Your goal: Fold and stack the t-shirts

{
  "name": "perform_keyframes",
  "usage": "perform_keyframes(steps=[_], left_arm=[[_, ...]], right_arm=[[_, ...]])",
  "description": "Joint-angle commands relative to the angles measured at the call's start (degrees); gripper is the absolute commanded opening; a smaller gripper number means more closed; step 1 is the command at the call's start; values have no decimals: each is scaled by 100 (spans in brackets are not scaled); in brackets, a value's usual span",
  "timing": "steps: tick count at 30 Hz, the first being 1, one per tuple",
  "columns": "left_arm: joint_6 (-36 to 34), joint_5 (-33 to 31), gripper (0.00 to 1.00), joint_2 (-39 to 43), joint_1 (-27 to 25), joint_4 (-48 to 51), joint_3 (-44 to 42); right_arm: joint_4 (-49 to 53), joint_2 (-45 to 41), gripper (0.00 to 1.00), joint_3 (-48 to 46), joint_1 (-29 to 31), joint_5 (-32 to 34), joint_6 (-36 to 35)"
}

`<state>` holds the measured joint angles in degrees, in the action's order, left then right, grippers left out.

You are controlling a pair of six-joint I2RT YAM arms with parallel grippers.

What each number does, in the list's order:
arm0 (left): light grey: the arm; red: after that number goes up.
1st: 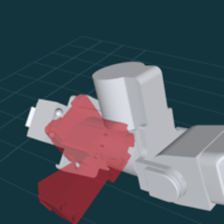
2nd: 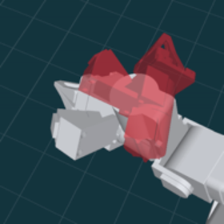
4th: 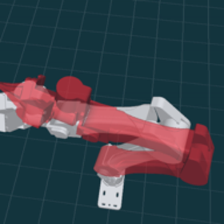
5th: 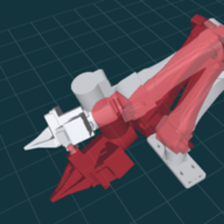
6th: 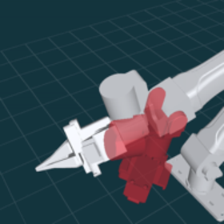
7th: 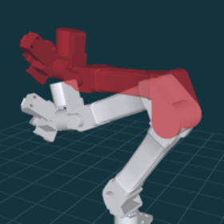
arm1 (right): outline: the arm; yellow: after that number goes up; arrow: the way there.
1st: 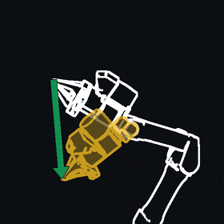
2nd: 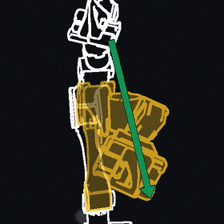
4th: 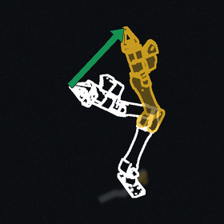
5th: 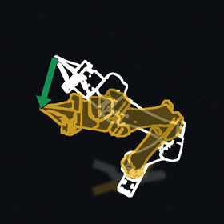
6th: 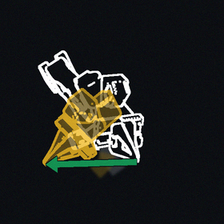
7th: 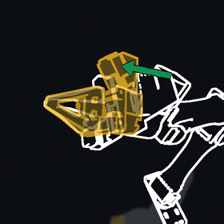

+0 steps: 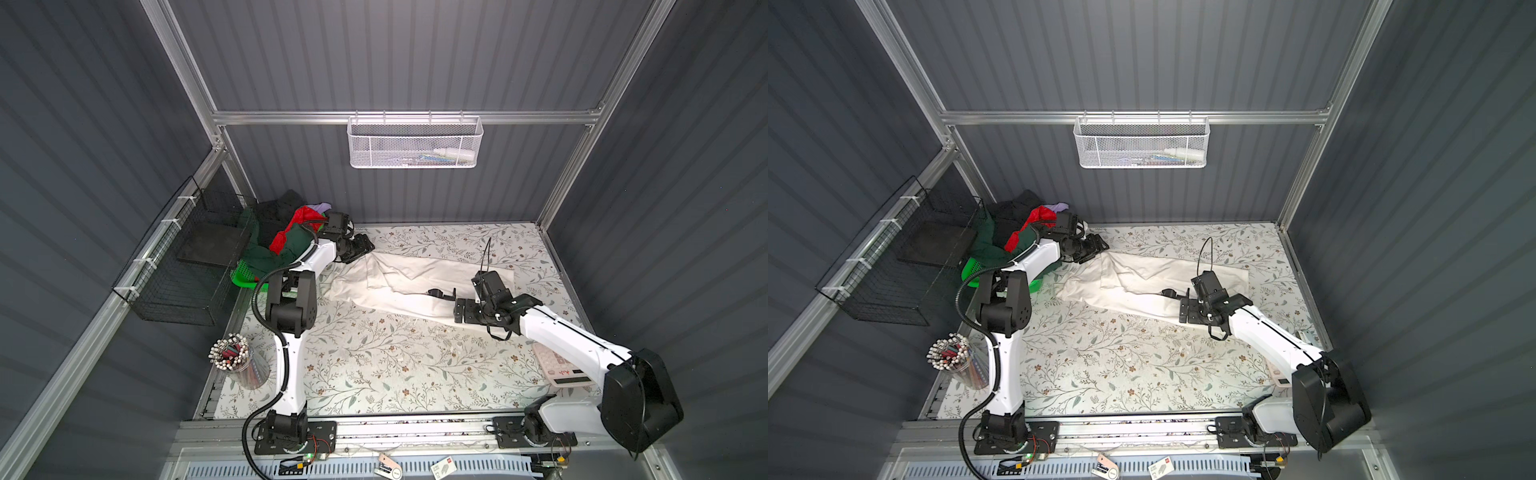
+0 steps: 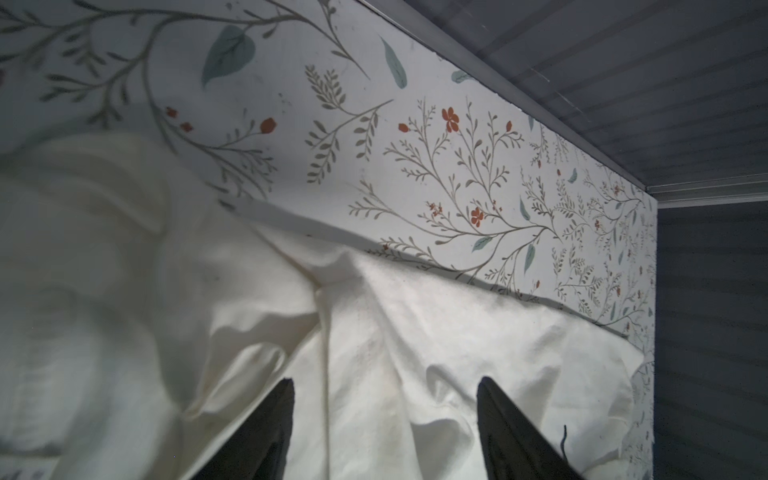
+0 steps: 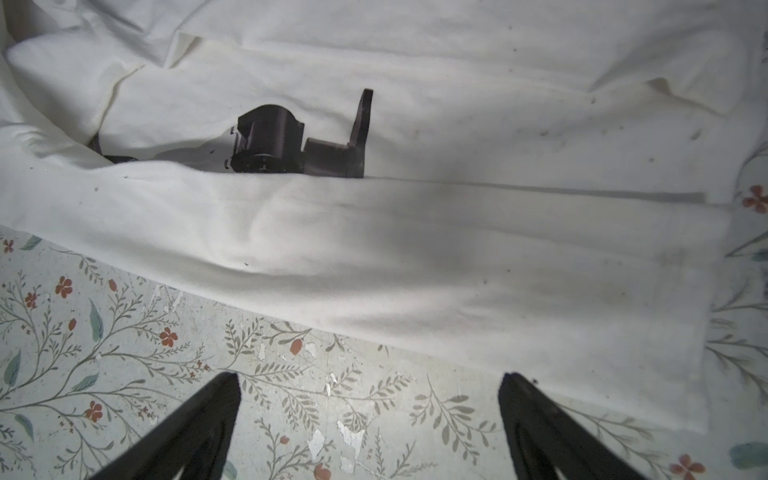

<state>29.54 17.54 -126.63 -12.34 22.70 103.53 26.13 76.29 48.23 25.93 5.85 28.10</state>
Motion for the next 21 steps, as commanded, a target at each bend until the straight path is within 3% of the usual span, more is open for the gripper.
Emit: perform_keyframes(steps=[1, 7, 11, 21], left_arm=[[-245, -478, 74, 819, -32, 2, -566], [-90, -160, 76, 1539, -212, -429, -1931], [167, 283, 63, 1639, -268, -778, -2678], [415, 658, 45, 1345, -370, -1126, -2935]], right_arm=[[-9, -73, 99, 2, 17, 218, 147], [-267, -251, 99, -6, 5, 116, 158], [-320, -305, 99, 11, -18, 62, 153], [-172, -385, 99, -106, -140, 144, 263]])
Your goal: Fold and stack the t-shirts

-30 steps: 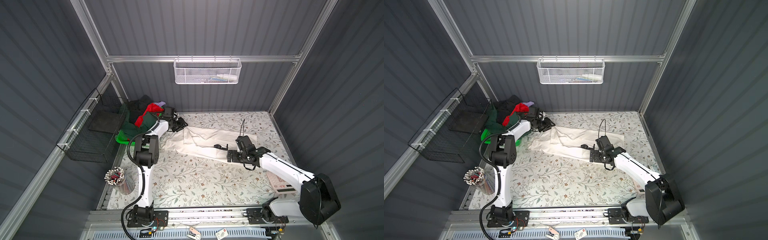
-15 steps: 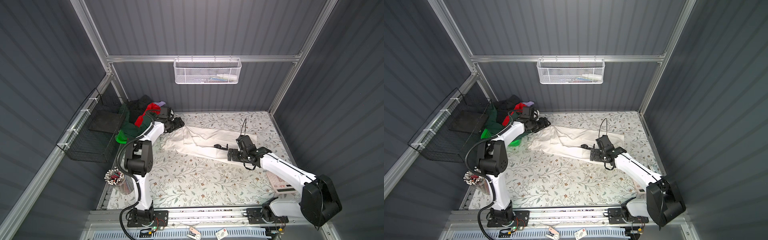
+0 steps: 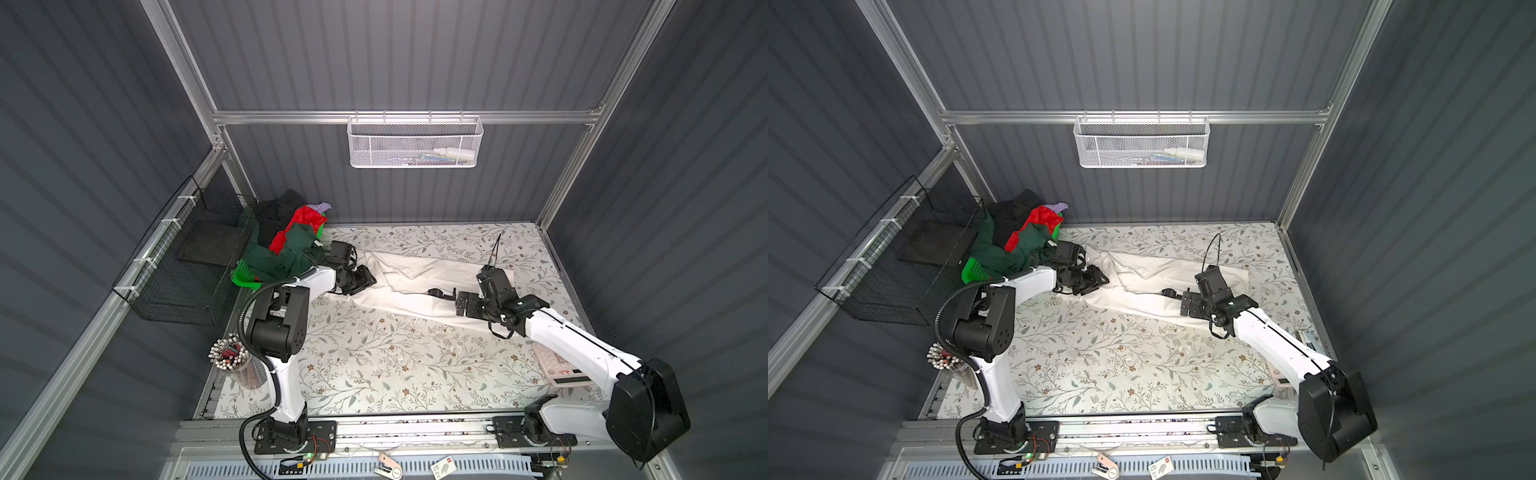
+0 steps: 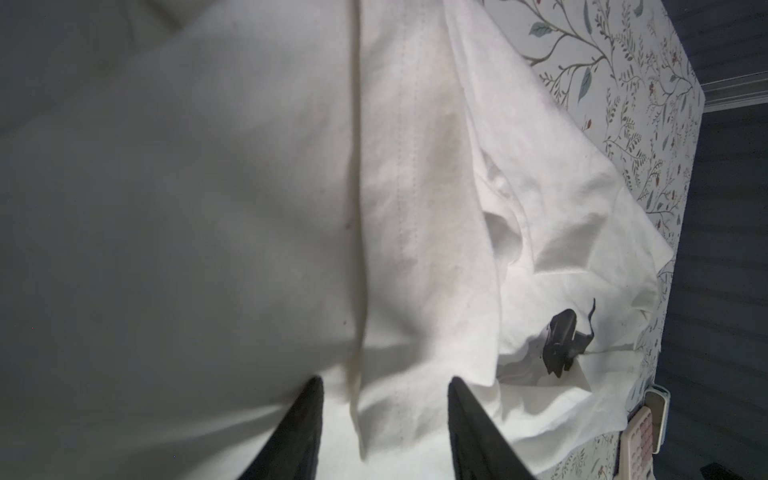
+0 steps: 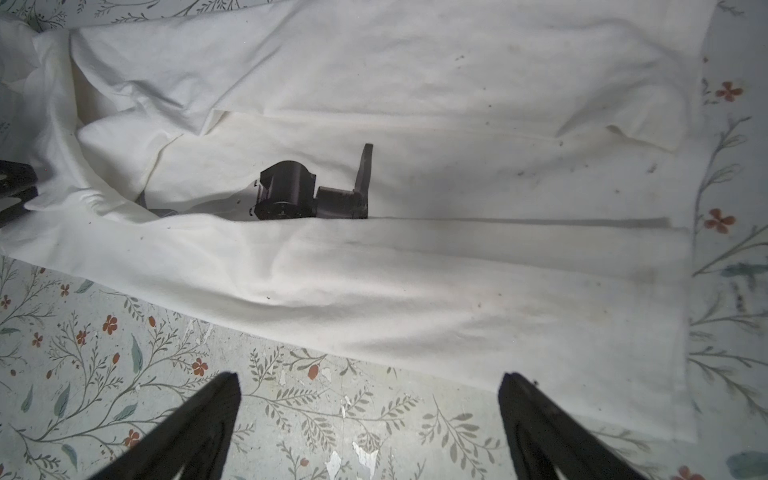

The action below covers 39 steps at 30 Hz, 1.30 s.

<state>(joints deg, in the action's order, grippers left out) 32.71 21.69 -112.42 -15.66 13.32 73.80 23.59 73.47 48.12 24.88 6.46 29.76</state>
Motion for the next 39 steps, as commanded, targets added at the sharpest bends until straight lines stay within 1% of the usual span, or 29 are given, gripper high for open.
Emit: perform_keyframes(steps=[1, 2, 5, 6, 8, 11, 13, 14, 16, 26, 27, 31, 36, 39], left_arm=[[137, 264, 40, -94, -49, -190, 38], [177, 303, 37, -104, -64, -215, 38], [244, 388, 34, -123, -111, -263, 28], [254, 404, 30, -127, -127, -260, 14], [245, 388, 19, -124, -148, -271, 12], [260, 422, 9, -194, -163, -268, 75], [270, 458, 7, -245, -174, -259, 136], [271, 460, 3, -266, -183, -260, 157], [270, 435, 0, -278, -200, -265, 207], [364, 434, 0, -517, -258, -269, 653], [364, 439, 0, -543, -277, -268, 908], [342, 446, 0, -639, -317, -113, 1233], [270, 225, 0, -555, -332, -31, 1231], [354, 321, 0, -669, -332, -63, 1340]], right_arm=[[98, -111, 99, -121, -57, 90, 133], [117, -122, 99, -150, -80, 92, 179], [149, -155, 99, -222, -145, 75, 242], [166, -165, 99, -240, -159, 77, 258], [172, -178, 99, -285, -198, 76, 259], [190, -195, 99, -327, -259, 72, 268], [199, -194, 99, -351, -298, 67, 292], [205, -194, 99, -364, -322, 67, 317], [205, -195, 99, -386, -370, 36, 328], [197, -245, 99, -485, -492, -20, 345], [197, -249, 99, -496, -508, -26, 344], [203, -254, 99, -512, -555, -57, 329], [190, -247, 99, -530, -590, -66, 328], [194, -245, 99, -538, -616, -93, 339]])
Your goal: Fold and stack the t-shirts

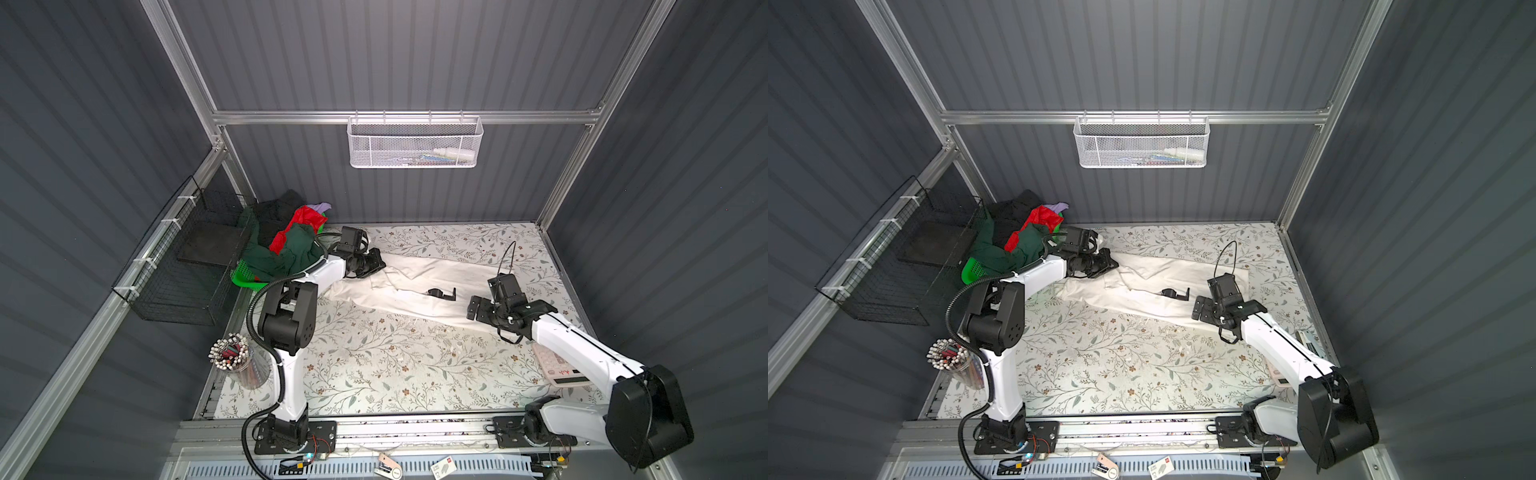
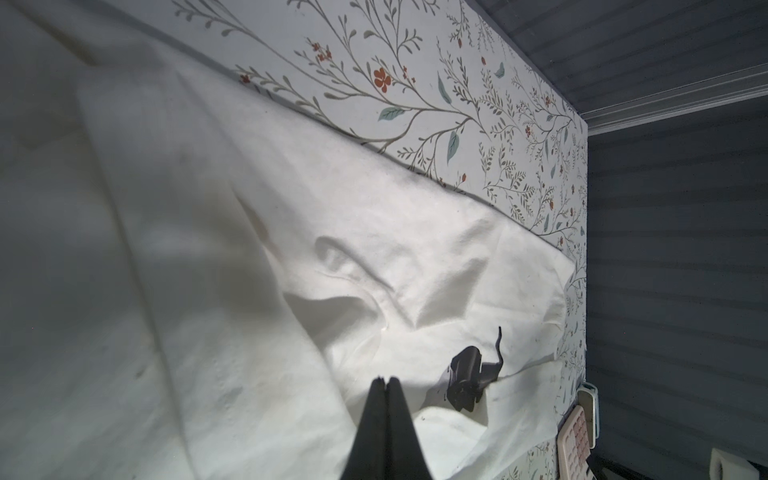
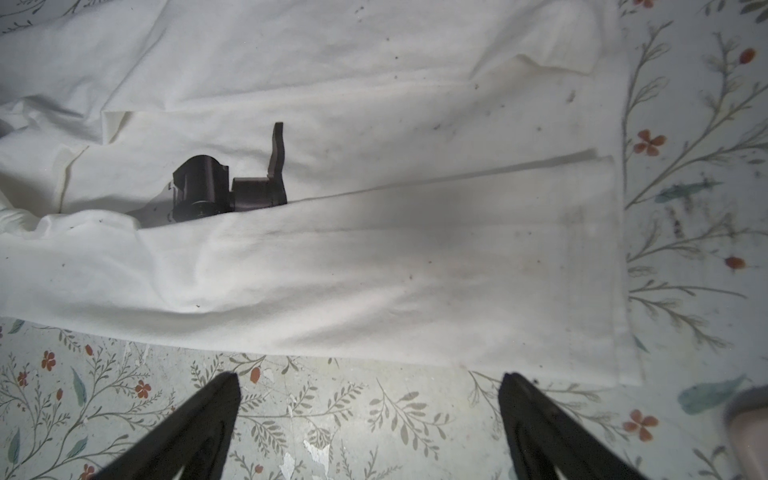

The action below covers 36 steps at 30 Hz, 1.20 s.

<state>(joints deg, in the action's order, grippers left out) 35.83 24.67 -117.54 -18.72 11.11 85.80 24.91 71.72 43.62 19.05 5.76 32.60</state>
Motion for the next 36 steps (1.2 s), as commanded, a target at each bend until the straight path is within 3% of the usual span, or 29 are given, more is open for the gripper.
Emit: perform_keyframes(steps=[1, 2, 4, 7, 13, 21, 26, 36], left_arm=[[38, 73, 0, -232, -30, 247, 248], [26, 58, 0, -258, -43, 325, 314], [-51, -190, 31, -181, -78, 508, 292], [-132, -695, 52, 178, -88, 584, -125], [-279, -922, 41, 493, -88, 553, -972], [-328, -1149, 49, 636, -88, 587, -1237], [-186, -689, 46, 461, -88, 324, -1210], [-12, -295, 29, 385, -130, -93, -1262]], right_arm=[[68, -66, 99, -90, -37, -49, 51], [76, -75, 99, -88, -43, -52, 45], [109, -94, 99, -93, -50, -32, 42], [142, -126, 99, -108, -76, -29, 33], [107, -91, 99, -151, -112, -66, 48], [138, -97, 99, -138, -130, -68, 36], [163, -113, 99, -169, -156, -60, 78], [213, -113, 99, -271, -208, 29, 141]])
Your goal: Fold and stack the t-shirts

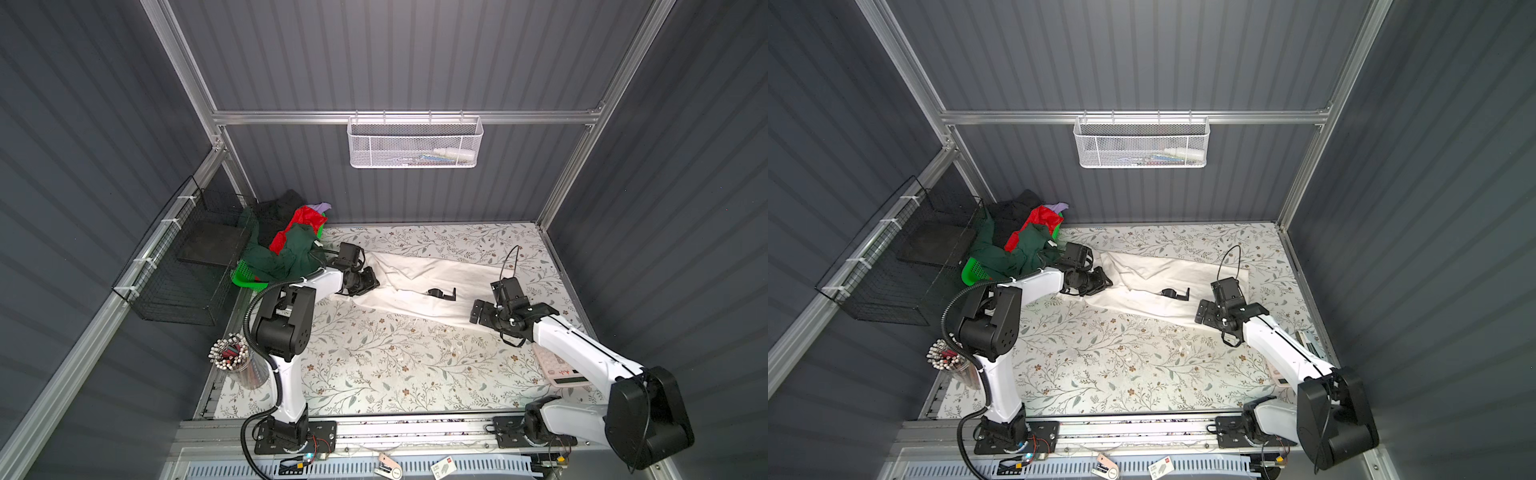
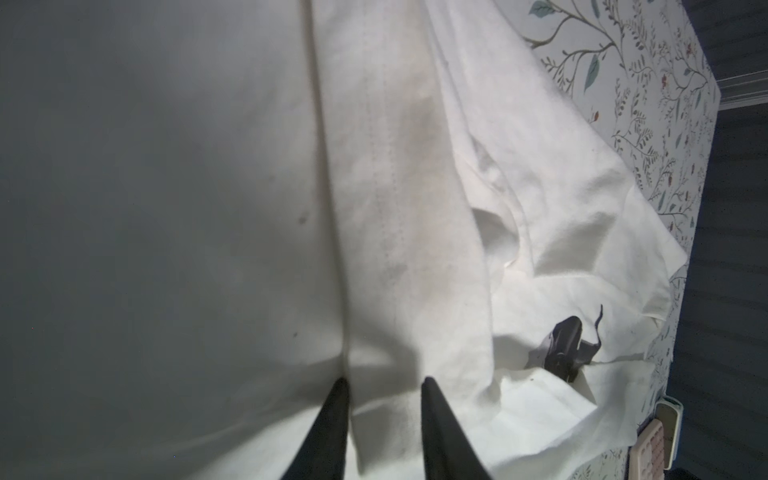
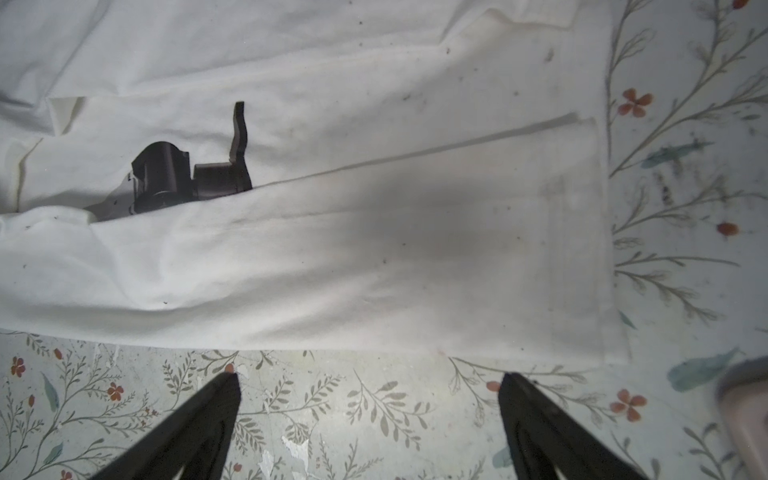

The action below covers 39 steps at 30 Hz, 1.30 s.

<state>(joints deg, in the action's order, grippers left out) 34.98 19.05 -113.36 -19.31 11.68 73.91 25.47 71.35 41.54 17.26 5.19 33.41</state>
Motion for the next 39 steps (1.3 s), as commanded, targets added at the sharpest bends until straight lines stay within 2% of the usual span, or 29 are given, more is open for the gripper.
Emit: perform_keyframes(steps=[1, 2, 5, 9, 25, 39], left_arm=[[70, 277, 29, -68, -81, -155, -48], [53, 241, 28, -96, -88, -129, -30], [70, 295, 11, -181, -108, -162, 35], [82, 363, 0, -215, -125, -175, 127], [216, 415, 0, -451, -152, -425, 642], [42, 328, 0, -979, -283, -229, 1662]], right_arm=[[160, -77, 99, -74, -29, 98, 72], [183, -70, 99, -71, -42, 133, 90], [208, -85, 99, -105, -64, 170, 131], [221, -127, 99, -154, -77, 149, 131], [167, -239, 99, -303, -161, 140, 113], [177, -264, 99, -372, -271, 71, 70]])
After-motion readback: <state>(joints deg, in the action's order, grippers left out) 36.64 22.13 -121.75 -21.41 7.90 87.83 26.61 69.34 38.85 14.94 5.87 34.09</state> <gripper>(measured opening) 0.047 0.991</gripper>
